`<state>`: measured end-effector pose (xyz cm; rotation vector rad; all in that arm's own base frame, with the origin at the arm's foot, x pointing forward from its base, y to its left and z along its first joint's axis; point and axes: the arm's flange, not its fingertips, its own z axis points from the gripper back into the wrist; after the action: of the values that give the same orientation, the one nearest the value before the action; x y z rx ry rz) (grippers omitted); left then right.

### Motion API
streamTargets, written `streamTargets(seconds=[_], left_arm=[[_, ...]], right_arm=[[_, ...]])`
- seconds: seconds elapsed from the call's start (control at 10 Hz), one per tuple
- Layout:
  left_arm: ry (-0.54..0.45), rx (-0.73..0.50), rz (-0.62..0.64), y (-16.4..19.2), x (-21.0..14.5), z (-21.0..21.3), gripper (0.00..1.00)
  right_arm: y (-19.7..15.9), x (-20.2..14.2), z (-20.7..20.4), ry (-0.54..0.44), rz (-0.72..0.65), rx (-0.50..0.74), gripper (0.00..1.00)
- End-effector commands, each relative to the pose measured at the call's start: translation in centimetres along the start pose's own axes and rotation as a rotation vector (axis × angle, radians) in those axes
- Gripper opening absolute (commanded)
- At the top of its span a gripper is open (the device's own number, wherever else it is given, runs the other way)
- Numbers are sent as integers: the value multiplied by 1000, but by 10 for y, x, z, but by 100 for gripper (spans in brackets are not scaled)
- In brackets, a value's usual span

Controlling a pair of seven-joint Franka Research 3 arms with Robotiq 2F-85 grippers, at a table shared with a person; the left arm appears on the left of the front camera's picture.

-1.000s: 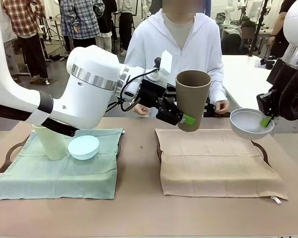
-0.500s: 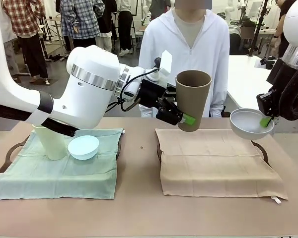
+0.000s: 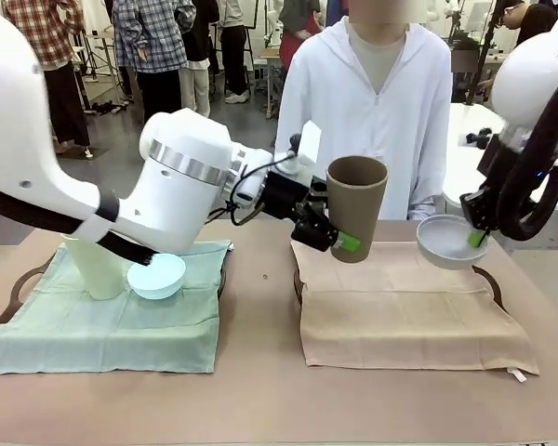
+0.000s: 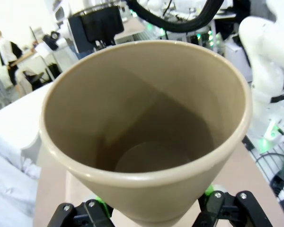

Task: Set up a tray with a mat and arrange the tableware.
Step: Place the Picnic Bowl and Reusable plastic cup back onto the Handle tray in front of the human's position.

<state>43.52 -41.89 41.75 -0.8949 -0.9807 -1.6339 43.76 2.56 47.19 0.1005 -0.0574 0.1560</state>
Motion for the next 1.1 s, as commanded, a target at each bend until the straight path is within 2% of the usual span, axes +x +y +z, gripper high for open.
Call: streamTargets(seconds=[0.0,0.4,0.6,0.7,1.0], left_arm=[[-13,-11,-14,24,-25,-16,82],[52,22,43,44,-73,-53,82],[20,18,84,44,-72,-50,82],[41,7,60,40,-84,-50,82],[37,9,67,43,-84,-53,82]], right_arm=[[-4,17,-31,-1,29,7,4],[-13,36,-81,81,37,50,4],[-17,37,-79,120,32,58,4],[-11,30,-89,96,21,25,4],[-18,39,-93,95,27,50,4]])
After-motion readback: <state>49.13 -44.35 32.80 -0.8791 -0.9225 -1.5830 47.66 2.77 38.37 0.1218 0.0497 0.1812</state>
